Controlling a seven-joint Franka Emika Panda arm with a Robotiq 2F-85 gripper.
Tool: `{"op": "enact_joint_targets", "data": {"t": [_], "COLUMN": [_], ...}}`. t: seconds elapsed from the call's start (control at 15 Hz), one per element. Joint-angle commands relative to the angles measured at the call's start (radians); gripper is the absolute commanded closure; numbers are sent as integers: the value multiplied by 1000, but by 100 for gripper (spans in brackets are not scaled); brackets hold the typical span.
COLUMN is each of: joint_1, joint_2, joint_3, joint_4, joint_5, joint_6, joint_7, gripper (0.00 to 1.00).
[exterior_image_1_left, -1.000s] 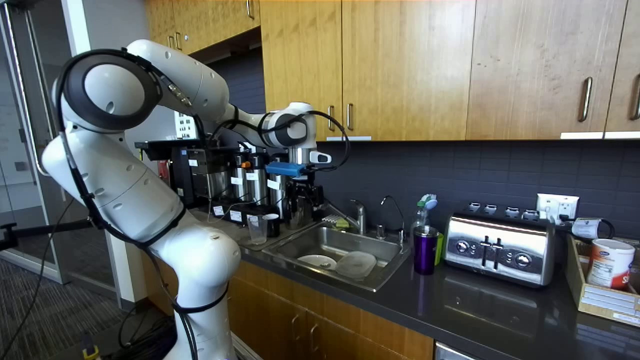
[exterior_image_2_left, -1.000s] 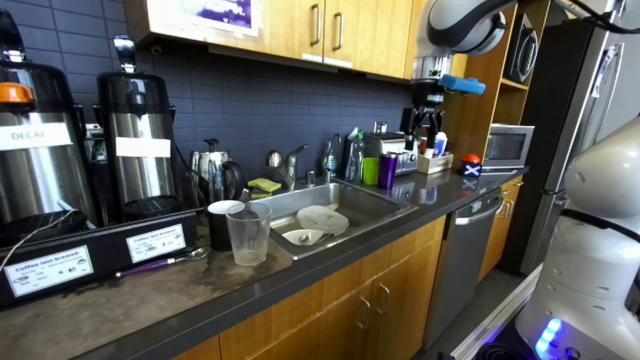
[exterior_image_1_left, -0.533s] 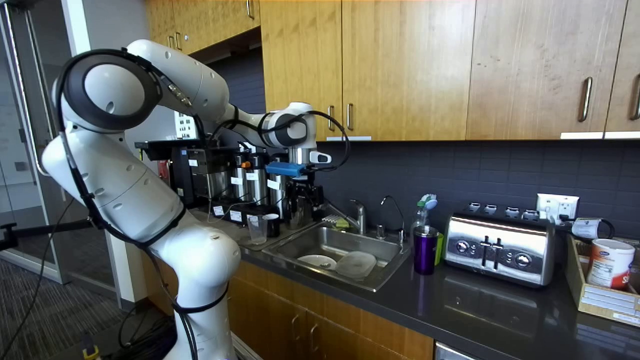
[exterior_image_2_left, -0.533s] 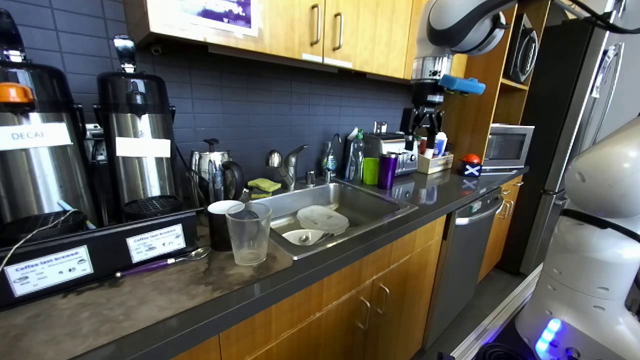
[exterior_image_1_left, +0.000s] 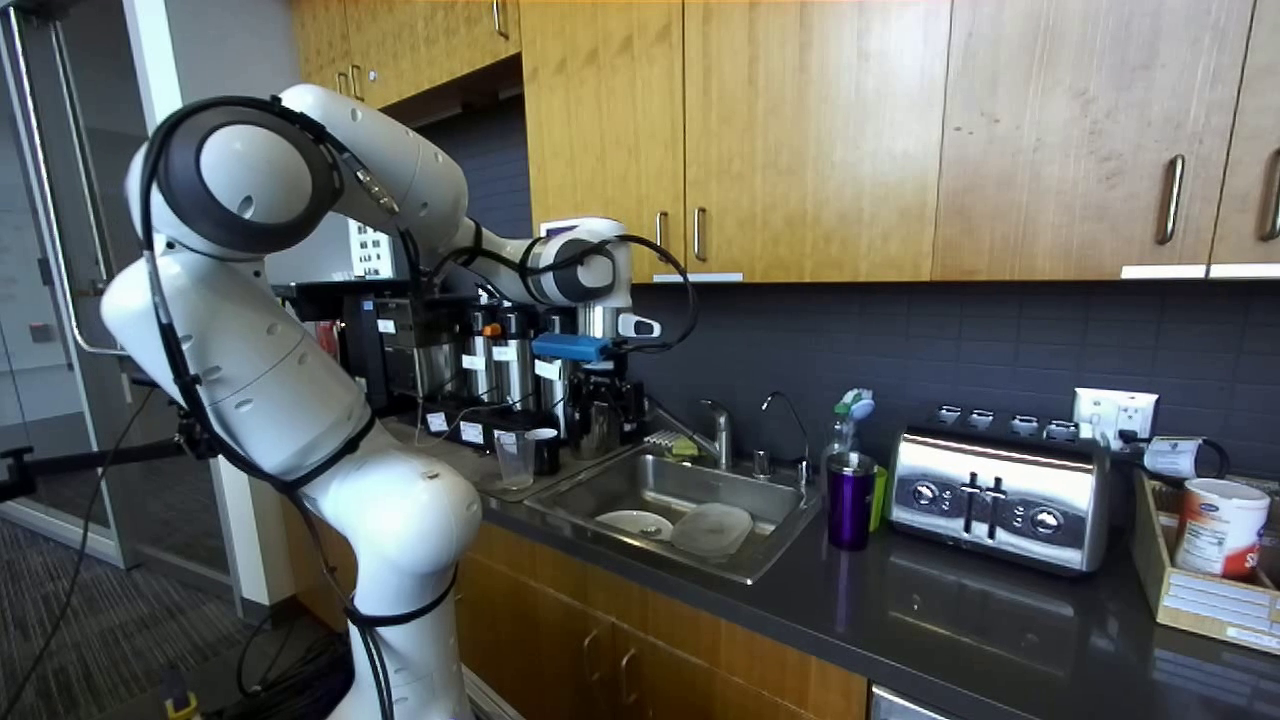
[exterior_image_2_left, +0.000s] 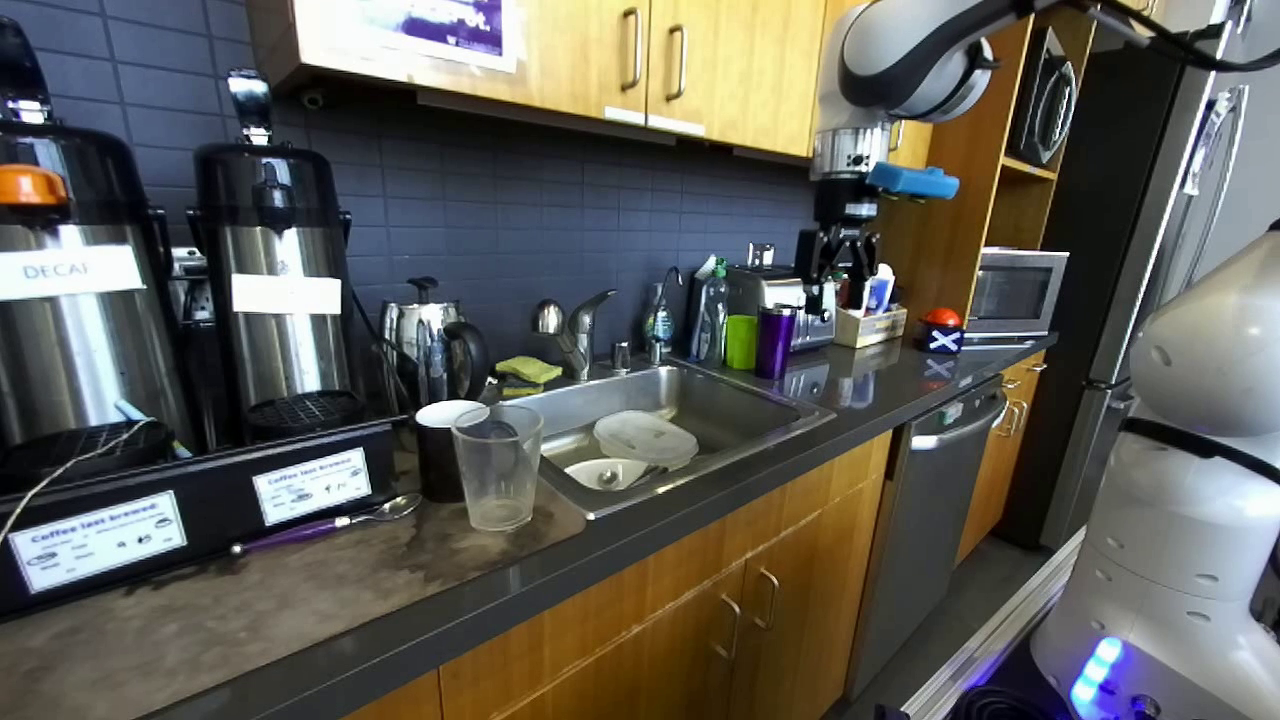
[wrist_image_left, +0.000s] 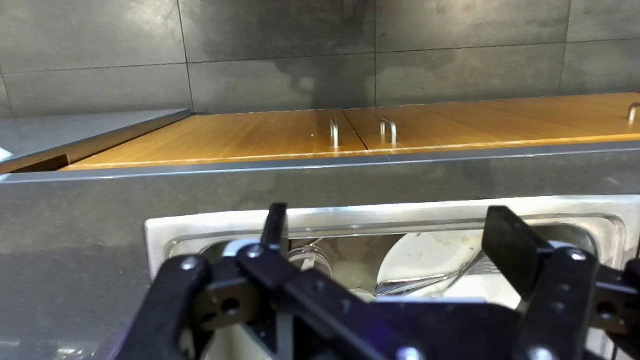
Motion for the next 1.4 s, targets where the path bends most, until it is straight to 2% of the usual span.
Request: {"op": "enact_joint_targets", "data": {"t": [0.0,1.33], "joint_1": [4,29], "joint_2": [44,172], "joint_3": [2,16], "joint_4": [23,91], "joint_5": [-8,-1], "joint_6": [14,103], "joint_7": [0,8], "gripper": [0,0]}}
